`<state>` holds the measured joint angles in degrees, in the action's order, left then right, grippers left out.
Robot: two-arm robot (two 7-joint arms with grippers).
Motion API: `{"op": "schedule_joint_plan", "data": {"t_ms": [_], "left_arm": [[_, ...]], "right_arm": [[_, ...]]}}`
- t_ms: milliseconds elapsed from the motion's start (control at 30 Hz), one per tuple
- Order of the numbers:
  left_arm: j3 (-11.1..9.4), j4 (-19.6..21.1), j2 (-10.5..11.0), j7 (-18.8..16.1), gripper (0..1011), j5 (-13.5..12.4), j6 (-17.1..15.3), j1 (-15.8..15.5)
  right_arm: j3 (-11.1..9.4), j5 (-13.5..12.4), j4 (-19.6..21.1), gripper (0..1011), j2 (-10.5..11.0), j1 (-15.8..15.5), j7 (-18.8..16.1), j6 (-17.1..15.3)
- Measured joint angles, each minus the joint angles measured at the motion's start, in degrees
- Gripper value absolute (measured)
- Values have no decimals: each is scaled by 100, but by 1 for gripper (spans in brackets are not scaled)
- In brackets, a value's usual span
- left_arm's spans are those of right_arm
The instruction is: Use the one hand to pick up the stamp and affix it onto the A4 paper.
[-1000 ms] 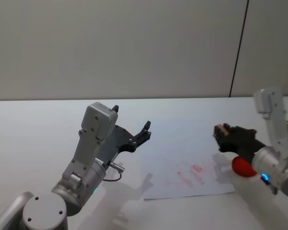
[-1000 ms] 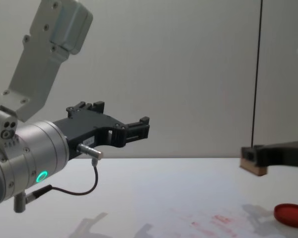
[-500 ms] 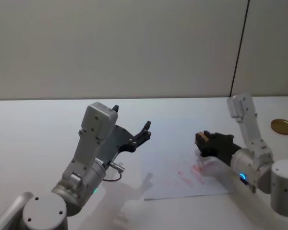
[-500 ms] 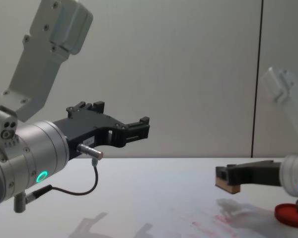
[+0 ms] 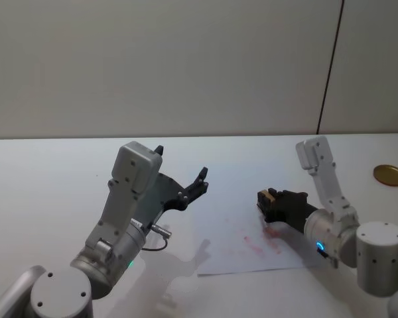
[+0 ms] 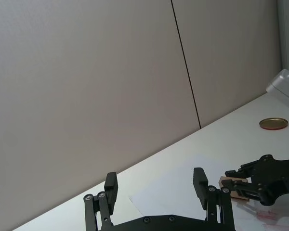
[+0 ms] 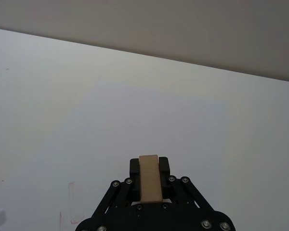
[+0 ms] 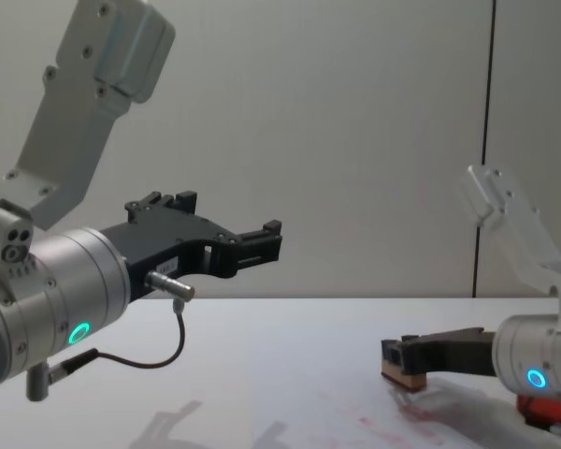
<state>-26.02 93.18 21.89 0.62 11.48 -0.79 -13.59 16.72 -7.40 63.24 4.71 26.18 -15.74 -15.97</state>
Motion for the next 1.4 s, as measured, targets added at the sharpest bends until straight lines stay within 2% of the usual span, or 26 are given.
{"op": "schedule_joint_plan", "data": {"t_ms": [367, 867, 1167, 1400], "left_arm": [[0, 0, 0, 0, 993, 0, 0, 0], [0, 0, 0, 0, 993, 0, 0, 0], [0, 0, 0, 0, 993, 0, 0, 0], [0, 0, 0, 0, 993, 0, 0, 0]], "right_arm": [[15, -2, -220, 214, -37, 62, -32, 80], [-4, -27, -248, 214, -23, 56, -40, 45], [-23, -35, -114, 214, -7, 56, -17, -22], [-49, -48, 153, 214, 17, 53, 19, -52]]}}
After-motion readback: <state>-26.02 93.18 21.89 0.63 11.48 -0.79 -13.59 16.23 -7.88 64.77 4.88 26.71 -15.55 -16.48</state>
